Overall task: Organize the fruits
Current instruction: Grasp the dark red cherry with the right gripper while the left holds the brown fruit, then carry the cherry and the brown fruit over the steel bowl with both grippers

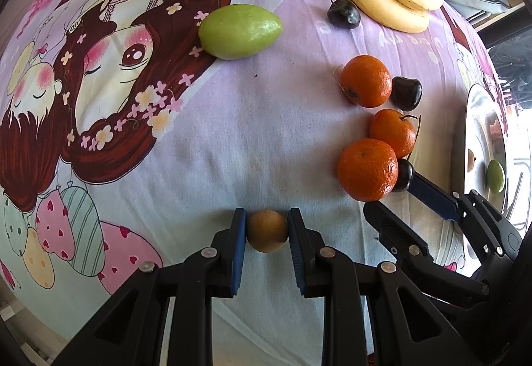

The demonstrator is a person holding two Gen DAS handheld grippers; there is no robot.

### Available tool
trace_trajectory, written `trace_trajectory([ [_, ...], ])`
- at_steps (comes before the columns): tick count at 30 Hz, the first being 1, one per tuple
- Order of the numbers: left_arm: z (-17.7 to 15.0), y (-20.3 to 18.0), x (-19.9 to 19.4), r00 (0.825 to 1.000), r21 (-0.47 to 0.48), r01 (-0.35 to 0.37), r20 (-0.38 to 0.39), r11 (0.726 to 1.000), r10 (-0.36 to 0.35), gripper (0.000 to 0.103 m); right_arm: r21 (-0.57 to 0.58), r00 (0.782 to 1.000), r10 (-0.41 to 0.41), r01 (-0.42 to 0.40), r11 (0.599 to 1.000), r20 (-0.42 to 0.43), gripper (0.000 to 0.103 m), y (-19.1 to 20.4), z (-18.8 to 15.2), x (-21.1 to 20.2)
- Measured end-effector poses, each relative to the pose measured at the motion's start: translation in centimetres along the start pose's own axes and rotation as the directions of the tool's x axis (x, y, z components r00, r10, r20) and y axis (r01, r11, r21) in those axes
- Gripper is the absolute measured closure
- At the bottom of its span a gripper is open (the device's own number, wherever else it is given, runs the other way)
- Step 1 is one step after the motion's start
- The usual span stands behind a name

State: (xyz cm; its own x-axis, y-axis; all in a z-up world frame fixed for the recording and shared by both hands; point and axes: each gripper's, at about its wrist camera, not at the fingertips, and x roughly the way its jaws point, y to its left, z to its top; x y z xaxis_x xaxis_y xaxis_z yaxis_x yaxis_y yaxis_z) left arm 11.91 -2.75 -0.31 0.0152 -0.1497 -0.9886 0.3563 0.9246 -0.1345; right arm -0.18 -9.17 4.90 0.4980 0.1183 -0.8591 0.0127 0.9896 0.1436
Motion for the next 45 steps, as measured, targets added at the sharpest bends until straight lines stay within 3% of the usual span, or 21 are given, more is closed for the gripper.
trace_trajectory([
  [20, -0.8, 1.3, -0.2, 0.991, 0.032, 0.118, 0.061, 0.993, -0.119, 0.077, -0.014, 1.000, -0.025, 0.025, 1.000, 0.016, 0.060, -0.5, -0.1, -0.1],
  [24, -0.9, 1.6, -0.2, 0.989, 0.038, 0.131, 0.065, 0.991, -0.133, 0.077, -0.017, 0.999, -0.048, 0.048, 0.999, 0.023, 0.067, -0.4, 0.1, 0.1],
  [29, -0.9, 1.6, -0.3, 0.989, 0.032, 0.133, 0.068, 0.991, -0.135, 0.077, -0.012, 0.999, -0.046, 0.046, 0.999, 0.029, 0.073, -0.5, 0.1, 0.2],
  [45, -0.8, 0.2, -0.7, 0.995, -0.003, 0.077, 0.060, 0.997, -0.077, 0.077, -0.001, 0.998, 0.010, -0.010, 1.000, 0.069, 0.074, -0.9, -0.4, -2.0],
])
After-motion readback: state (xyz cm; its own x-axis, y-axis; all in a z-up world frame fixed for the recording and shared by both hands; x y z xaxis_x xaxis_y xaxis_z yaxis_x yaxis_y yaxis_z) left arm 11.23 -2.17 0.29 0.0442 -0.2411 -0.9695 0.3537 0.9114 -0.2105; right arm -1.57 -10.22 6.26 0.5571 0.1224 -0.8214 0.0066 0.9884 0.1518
